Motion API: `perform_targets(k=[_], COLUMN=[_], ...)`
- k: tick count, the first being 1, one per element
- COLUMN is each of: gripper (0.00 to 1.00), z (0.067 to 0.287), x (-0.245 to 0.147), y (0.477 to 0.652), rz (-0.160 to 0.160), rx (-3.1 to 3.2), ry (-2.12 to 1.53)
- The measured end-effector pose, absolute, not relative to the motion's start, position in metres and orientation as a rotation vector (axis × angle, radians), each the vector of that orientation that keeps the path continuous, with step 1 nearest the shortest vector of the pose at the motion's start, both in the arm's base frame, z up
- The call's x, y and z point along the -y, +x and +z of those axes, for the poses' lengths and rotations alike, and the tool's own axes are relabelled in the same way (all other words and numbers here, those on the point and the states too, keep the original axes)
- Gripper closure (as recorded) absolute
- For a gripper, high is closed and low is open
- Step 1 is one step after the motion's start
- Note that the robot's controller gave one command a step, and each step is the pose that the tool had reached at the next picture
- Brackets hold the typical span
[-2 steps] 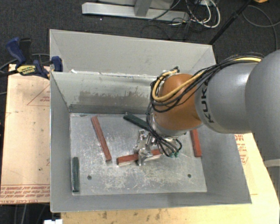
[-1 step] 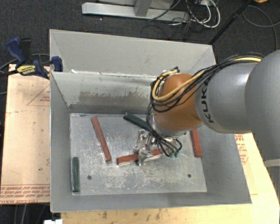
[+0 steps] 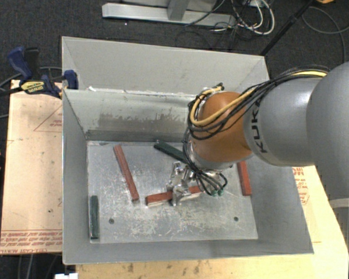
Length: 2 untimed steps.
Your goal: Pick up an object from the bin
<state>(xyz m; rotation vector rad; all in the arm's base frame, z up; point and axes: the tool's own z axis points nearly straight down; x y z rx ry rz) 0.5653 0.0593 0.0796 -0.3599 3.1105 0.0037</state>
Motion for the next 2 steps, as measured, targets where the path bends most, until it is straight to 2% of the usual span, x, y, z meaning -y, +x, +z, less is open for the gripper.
perform_targets(k=[1, 2], gripper=[1.0, 1.0], z=[0.112, 0.268], x=[-0.062, -0.028], y=[0.552, 0.569], rz=[0.001, 0.002], rx=[-3.104, -3.092], ry=[-0.443, -0.552])
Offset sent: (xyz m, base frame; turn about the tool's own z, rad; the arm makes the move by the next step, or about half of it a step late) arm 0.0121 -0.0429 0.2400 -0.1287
